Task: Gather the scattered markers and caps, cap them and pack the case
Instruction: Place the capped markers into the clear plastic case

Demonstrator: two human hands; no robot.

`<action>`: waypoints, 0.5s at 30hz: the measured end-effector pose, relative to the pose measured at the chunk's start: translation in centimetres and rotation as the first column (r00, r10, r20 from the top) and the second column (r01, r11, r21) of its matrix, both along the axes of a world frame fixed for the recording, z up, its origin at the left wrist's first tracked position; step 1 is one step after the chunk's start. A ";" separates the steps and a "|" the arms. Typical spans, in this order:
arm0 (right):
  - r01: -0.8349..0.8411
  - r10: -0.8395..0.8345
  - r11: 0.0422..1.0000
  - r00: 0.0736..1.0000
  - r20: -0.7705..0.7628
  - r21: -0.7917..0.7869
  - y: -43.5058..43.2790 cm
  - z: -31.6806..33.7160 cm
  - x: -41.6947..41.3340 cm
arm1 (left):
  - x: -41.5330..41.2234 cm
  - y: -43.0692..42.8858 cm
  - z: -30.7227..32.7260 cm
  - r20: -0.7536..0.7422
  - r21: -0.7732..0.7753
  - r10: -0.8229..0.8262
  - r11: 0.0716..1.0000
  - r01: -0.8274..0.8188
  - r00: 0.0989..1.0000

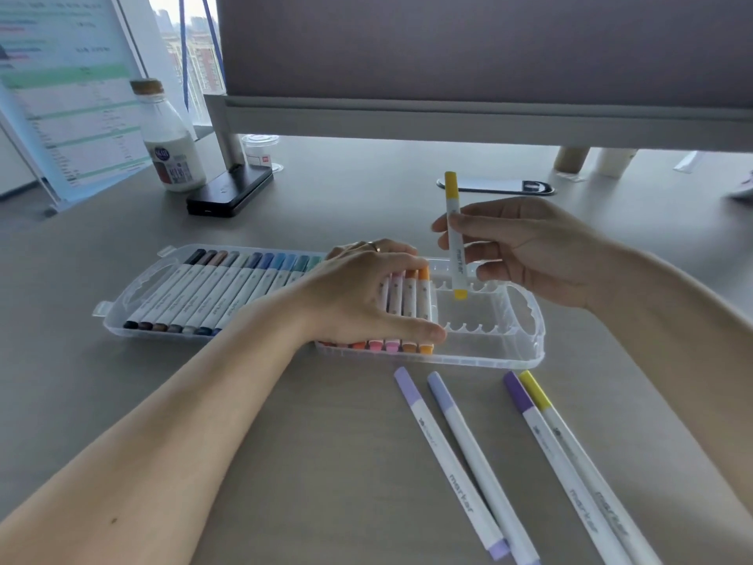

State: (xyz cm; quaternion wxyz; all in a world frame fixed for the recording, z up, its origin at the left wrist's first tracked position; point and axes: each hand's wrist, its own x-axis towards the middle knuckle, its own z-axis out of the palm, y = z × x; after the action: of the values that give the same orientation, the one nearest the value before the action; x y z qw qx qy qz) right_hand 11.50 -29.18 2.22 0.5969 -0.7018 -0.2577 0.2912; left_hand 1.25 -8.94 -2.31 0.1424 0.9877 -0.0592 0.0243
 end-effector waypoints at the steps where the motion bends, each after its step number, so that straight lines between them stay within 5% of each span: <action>1: 0.014 -0.013 1.000 1.000 0.020 -0.021 0.0 0.1 0.0 | -0.1 0.3 0.0 0.001 0.003 0.008 1.000 -0.008 1.000; 8: 0.077 -0.076 0.996 0.997 0.022 -0.047 0.3 0.0 -0.6 | -0.8 1.2 -0.2 0.016 -0.002 0.042 0.999 -0.041 0.999; 15: 0.086 -0.075 0.985 0.994 0.078 -0.151 1.4 -0.7 -1.8 | -1.0 0.2 0.6 0.367 -0.229 0.034 0.972 0.055 0.930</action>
State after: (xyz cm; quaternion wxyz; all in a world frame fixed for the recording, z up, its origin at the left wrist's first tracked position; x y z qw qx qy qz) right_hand 9.67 -27.75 1.53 0.5424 -0.7658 -0.2270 0.2604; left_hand 0.26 -8.74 -1.72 0.2449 0.9414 -0.0868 0.2150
